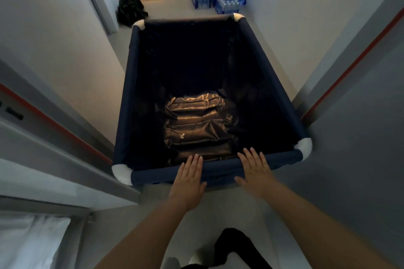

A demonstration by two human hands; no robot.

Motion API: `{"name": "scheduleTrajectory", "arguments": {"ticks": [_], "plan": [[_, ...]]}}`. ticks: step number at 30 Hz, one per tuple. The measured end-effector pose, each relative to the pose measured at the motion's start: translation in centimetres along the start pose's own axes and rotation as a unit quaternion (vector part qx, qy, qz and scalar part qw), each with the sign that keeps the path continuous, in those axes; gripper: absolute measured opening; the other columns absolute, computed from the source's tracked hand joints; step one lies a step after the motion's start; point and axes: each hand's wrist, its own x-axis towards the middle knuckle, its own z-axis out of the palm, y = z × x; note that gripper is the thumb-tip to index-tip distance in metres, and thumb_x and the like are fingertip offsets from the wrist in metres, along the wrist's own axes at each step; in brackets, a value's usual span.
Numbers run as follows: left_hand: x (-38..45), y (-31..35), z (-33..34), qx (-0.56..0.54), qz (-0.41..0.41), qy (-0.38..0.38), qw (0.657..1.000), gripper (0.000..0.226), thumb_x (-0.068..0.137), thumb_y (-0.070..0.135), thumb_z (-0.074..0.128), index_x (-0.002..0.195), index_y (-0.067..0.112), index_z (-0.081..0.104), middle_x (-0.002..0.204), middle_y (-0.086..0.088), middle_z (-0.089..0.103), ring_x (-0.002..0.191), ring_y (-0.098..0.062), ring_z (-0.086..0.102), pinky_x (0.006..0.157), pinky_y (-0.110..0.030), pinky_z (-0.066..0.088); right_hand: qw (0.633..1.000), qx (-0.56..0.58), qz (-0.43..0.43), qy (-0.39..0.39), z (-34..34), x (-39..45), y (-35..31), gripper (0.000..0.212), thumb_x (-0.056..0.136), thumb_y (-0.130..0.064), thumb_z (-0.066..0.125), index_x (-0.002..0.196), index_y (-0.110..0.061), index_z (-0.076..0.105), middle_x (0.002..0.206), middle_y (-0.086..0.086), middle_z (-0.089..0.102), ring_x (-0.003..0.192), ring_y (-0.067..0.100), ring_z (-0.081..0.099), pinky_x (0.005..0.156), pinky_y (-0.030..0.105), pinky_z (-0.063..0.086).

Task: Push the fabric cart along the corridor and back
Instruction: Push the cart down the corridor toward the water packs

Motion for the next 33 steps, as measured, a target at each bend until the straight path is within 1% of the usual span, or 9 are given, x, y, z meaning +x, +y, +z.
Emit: {"name": "scheduleTrajectory", "arguments": {"ticks": [5, 8, 11, 15, 17, 20, 24, 30, 33], "plan": [[4.9, -2.1, -0.9, -0.001, -0.015, 0.027, 1.000, 0.071, 0.098, 0.041, 0.027, 0.136, 0.017, -0.027, 0.155, -0.002, -0.016, 0.137, -0.017, -0.023, 0.109, -0.033, -0.015, 1.000, 0.012, -0.011, 0.016, -1.4, 5.6, 0.9, 0.079, 0.092, -0.055, 0.036, 0.148, -0.015, -0.005, 0.157, 0.009, -0.010, 0.141, 0.027, -0.017, 0.109, 0.042, -0.020], [8.2, -3.1, -1.5, 0.004, -0.026, 0.043, 0.999, 0.070, 0.098, 0.042, 0.026, 0.138, 0.017, -0.025, 0.153, 0.001, -0.018, 0.135, -0.017, -0.026, 0.109, -0.033, -0.017, 0.999, 0.018, -0.026, 0.024, -2.3, 9.1, 1.7, 0.079, 0.092, -0.053, 0.040, 0.148, -0.015, 0.000, 0.157, 0.010, -0.007, 0.141, 0.028, -0.016, 0.109, 0.042, -0.020], [11.5, -4.3, -2.7, -0.004, -0.027, 0.040, 0.999, 0.066, 0.099, 0.038, 0.029, 0.144, 0.016, -0.014, 0.156, -0.001, -0.009, 0.141, -0.019, -0.016, 0.110, -0.034, -0.017, 0.998, 0.029, -0.044, 0.021, -3.3, 12.7, 2.8, 0.077, 0.092, -0.051, 0.041, 0.148, -0.016, 0.003, 0.157, 0.010, -0.005, 0.141, 0.027, -0.016, 0.109, 0.042, -0.020], [15.5, -5.7, -4.5, -0.013, -0.034, 0.055, 0.998, 0.066, 0.095, 0.032, 0.044, 0.146, 0.011, 0.008, 0.155, -0.008, 0.016, 0.142, -0.023, 0.004, 0.113, -0.038, -0.014, 0.997, 0.027, -0.063, 0.021, -4.8, 17.4, 4.0, 0.075, 0.093, -0.052, 0.035, 0.148, -0.017, -0.004, 0.157, 0.008, -0.009, 0.139, 0.024, -0.022, 0.108, 0.041, -0.024], [17.6, -6.3, -5.1, -0.006, -0.043, 0.055, 0.998, 0.067, 0.096, 0.034, 0.040, 0.145, 0.012, -0.001, 0.156, -0.007, 0.010, 0.142, -0.022, -0.002, 0.112, -0.041, -0.012, 0.996, 0.028, -0.075, 0.027, -5.6, 19.7, 4.6, 0.074, 0.094, -0.050, 0.033, 0.148, -0.017, -0.006, 0.157, 0.007, -0.010, 0.139, 0.023, -0.023, 0.108, 0.040, -0.024], [20.4, -7.6, -5.6, -0.003, -0.050, 0.044, 0.998, 0.067, 0.098, 0.038, 0.031, 0.141, 0.017, -0.017, 0.157, -0.004, -0.006, 0.141, -0.019, -0.014, 0.112, -0.034, -0.014, 0.995, 0.026, -0.092, 0.029, -6.9, 22.6, 5.3, 0.071, 0.096, -0.048, 0.031, 0.148, -0.017, -0.006, 0.157, 0.007, -0.007, 0.141, 0.023, -0.018, 0.111, 0.041, -0.020], [23.9, -9.0, -6.9, -0.014, -0.048, 0.036, 0.998, 0.067, 0.099, 0.039, 0.031, 0.144, 0.015, -0.013, 0.157, -0.005, -0.007, 0.141, -0.019, -0.016, 0.112, -0.034, -0.014, 0.993, 0.032, -0.110, 0.041, -8.6, 26.0, 6.2, 0.068, 0.097, -0.046, 0.030, 0.148, -0.017, -0.004, 0.158, 0.005, -0.001, 0.142, 0.021, -0.013, 0.111, 0.037, -0.019], [28.9, -11.4, -7.9, -0.015, -0.051, 0.045, 0.998, 0.067, 0.099, 0.037, 0.030, 0.141, 0.016, -0.018, 0.156, -0.006, -0.010, 0.140, -0.021, -0.017, 0.113, -0.035, -0.014, 0.992, 0.041, -0.115, 0.044, -10.4, 31.5, 6.8, 0.068, 0.097, -0.046, 0.032, 0.148, -0.017, -0.003, 0.158, 0.005, -0.001, 0.142, 0.021, -0.012, 0.111, 0.037, -0.018], [31.5, -12.5, -8.4, -0.028, -0.046, 0.053, 0.997, 0.067, 0.099, 0.034, 0.034, 0.143, 0.015, -0.012, 0.156, -0.007, -0.008, 0.141, -0.022, -0.014, 0.113, -0.036, -0.013, 0.991, 0.041, -0.119, 0.041, -11.2, 34.2, 7.4, 0.067, 0.097, -0.046, 0.031, 0.148, -0.017, -0.002, 0.158, 0.004, -0.001, 0.142, 0.020, -0.011, 0.113, 0.037, -0.016]]}}
